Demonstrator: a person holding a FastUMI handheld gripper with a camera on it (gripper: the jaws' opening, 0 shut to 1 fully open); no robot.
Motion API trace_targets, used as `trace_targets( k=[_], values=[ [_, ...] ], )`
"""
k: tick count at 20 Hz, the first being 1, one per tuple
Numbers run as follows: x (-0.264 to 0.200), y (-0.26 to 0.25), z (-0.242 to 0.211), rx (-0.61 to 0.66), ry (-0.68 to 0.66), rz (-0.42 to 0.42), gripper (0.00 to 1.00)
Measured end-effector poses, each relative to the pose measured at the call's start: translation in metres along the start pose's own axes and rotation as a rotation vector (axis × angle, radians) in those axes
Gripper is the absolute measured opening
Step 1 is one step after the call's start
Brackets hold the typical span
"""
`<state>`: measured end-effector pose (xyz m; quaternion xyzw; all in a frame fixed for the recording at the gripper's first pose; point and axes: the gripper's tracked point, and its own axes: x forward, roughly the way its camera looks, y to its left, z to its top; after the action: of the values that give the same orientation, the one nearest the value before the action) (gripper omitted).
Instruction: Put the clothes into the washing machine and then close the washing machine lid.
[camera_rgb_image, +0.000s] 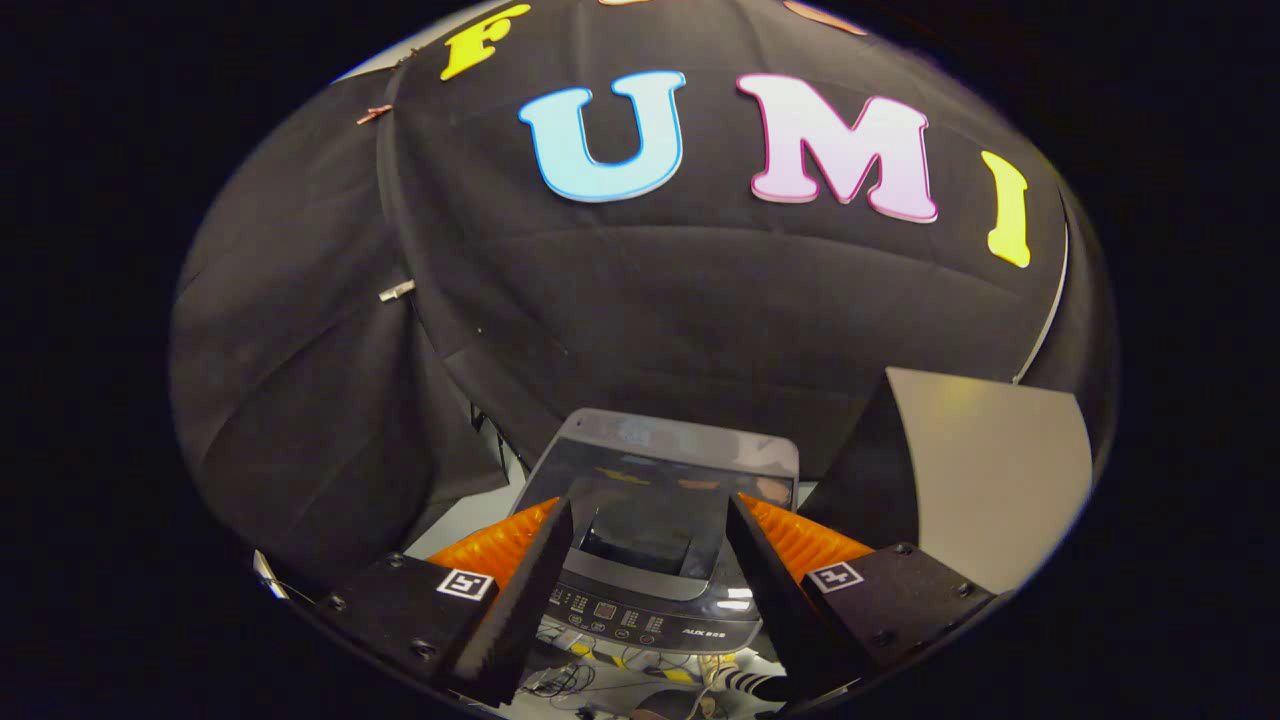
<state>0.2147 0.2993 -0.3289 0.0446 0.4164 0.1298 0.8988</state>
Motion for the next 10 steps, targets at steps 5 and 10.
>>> trace_targets(
  k=[5,10],
  values=[
    [-0.081,-0.012,0.036,-0.026,-0.21,0.019,0.98],
    [-0.164,-0.034,0.048,-0.053,-0.389,0.015,0.97]
  ],
)
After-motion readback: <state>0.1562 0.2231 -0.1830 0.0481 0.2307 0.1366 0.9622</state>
